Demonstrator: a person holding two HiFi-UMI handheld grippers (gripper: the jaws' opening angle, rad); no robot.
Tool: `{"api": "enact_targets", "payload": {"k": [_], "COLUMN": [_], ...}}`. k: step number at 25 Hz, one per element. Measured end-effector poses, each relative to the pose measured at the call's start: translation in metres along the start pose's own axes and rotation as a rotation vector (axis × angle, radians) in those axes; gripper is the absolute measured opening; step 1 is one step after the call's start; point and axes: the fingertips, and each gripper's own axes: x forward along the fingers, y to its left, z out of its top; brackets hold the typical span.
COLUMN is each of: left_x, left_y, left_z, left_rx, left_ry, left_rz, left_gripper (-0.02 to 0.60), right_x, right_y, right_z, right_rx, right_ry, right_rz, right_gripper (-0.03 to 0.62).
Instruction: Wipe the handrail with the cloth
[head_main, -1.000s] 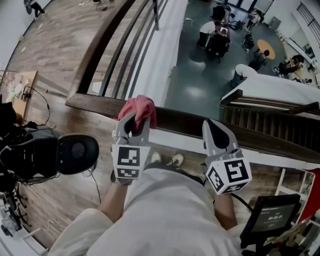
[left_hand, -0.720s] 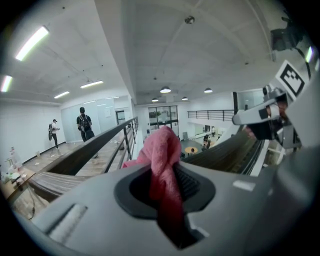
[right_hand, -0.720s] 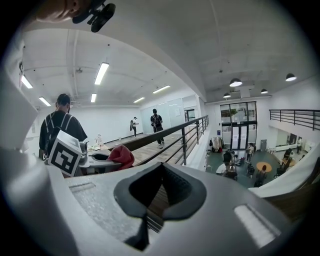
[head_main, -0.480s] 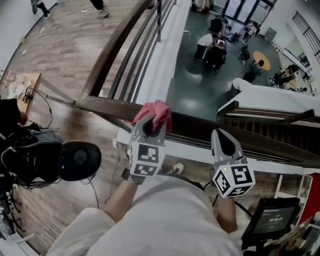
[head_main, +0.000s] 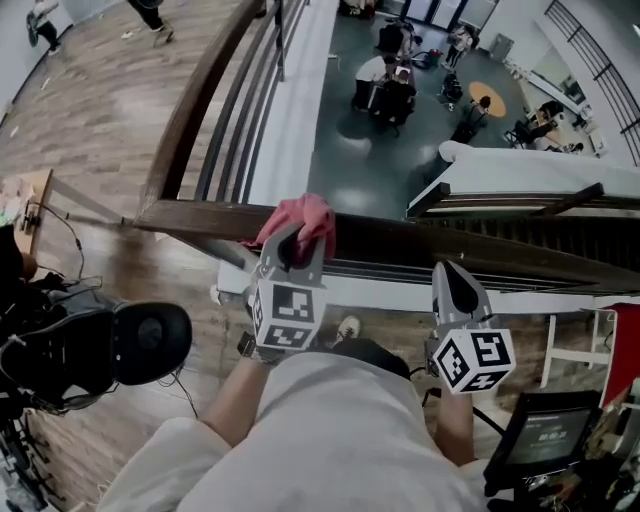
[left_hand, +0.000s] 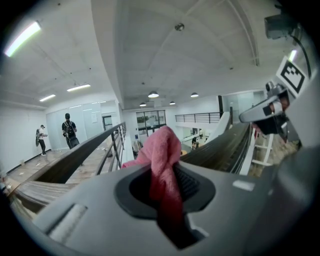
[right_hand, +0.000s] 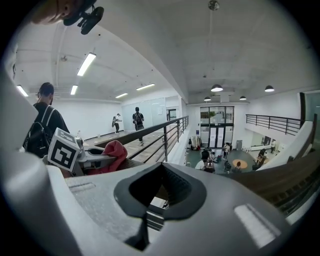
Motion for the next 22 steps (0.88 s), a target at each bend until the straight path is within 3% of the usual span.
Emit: {"api": "enact_targets", "payload": {"k": [11, 22], "left_x": [-0.002, 0.010], "left_y": [0.005, -0.022], "left_z": [0.008, 0.013], "left_rx": [0.038, -0.014], "left_ry": [-0.007, 0.004], "left_rz": [0.047, 0.120], "left_gripper": [0.077, 0.077], "right_x": [-0.004, -0.008], "right_y": [-0.049, -0.136], "right_z": [-0.010, -0.005], "right_rx": [0.051, 0.020], "right_ry": [-0.016, -0.029], "right_rz": [-0.039, -0.039], "right_gripper": [0.002, 0.002]}}
